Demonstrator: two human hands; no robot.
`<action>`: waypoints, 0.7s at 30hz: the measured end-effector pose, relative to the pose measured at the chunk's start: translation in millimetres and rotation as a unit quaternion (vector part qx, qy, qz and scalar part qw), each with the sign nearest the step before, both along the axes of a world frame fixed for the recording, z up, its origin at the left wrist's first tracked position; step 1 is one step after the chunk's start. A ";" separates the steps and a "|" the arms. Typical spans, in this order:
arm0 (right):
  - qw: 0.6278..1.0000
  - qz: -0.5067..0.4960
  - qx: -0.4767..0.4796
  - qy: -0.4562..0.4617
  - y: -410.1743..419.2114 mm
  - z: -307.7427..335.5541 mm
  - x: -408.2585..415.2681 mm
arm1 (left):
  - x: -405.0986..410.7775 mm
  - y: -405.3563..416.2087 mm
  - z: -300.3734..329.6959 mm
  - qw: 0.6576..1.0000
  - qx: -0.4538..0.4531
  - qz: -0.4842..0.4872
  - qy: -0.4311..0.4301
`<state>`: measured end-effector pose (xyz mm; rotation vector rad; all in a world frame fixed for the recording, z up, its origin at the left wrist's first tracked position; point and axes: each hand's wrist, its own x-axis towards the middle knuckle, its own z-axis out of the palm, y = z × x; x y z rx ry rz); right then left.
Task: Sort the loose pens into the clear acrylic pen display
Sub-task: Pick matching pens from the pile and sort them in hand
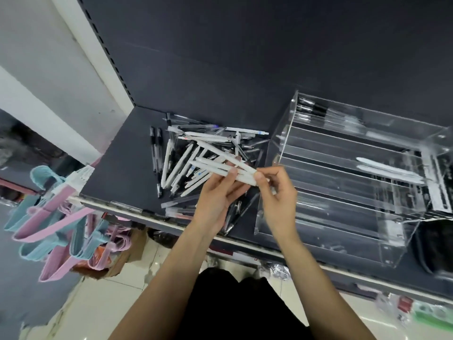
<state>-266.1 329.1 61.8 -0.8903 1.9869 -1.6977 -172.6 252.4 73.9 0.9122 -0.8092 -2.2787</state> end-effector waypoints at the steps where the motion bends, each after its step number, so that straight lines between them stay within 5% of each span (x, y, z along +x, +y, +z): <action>1: 1.000 -0.006 0.005 -0.006 3.9 0.5 -0.2 | -0.7 -0.8 0.0 1.000 0.003 -0.004 -0.002; 11: 0.996 -0.034 0.035 -0.078 59.9 7.2 -34.7 | -39.8 32.9 5.4 0.996 -0.069 -0.046 -0.044; 21: 0.970 0.072 0.133 0.191 146.9 43.7 -143.3 | -125.3 128.0 9.8 0.986 -0.132 -0.060 -0.081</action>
